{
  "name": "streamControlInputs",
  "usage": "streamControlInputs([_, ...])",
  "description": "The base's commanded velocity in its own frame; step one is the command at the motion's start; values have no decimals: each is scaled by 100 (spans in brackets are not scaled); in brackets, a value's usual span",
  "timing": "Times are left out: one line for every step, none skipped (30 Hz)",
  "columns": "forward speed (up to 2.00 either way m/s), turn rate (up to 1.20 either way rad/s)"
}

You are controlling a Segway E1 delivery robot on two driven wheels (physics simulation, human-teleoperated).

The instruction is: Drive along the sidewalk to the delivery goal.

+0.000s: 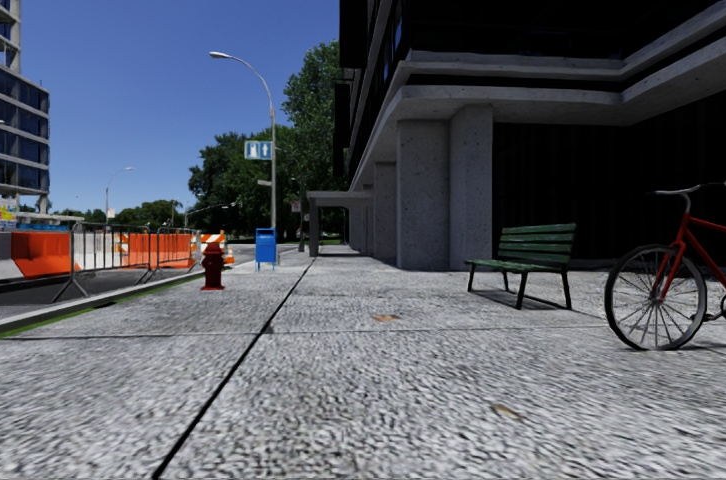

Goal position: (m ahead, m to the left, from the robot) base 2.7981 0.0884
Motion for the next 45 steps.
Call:
streamControlInputs([200,0])
streamControlInputs([200,0])
streamControlInputs([200,0])
streamControlInputs([200,0])
streamControlInputs([200,0])
streamControlInputs([200,0])
streamControlInputs([200,0])
streamControlInputs([200,0])
streamControlInputs([200,0])
streamControlInputs([200,0])
streamControlInputs([200,0])
streamControlInputs([200,0])
streamControlInputs([200,0])
streamControlInputs([200,0])
streamControlInputs([200,0])
streamControlInputs([200,0])
streamControlInputs([200,0])
streamControlInputs([200,0])
streamControlInputs([200,0])
streamControlInputs([200,0])
streamControlInputs([200,0])
streamControlInputs([200,0])
streamControlInputs([200,0])
streamControlInputs([200,0])
streamControlInputs([200,0])
streamControlInputs([200,0])
streamControlInputs([200,0])
streamControlInputs([200,0])
streamControlInputs([199,0])
streamControlInputs([190,0])
streamControlInputs([190,0])
streamControlInputs([184,0])
streamControlInputs([177,0])
streamControlInputs([164,0])
streamControlInputs([142,0])
streamControlInputs([131,0])
streamControlInputs([125,0])
streamControlInputs([125,0])
streamControlInputs([117,0])
streamControlInputs([108,0])
streamControlInputs([102,0])
streamControlInputs([100,0])
streamControlInputs([100,0])
streamControlInputs([100,0])
streamControlInputs([99,0])
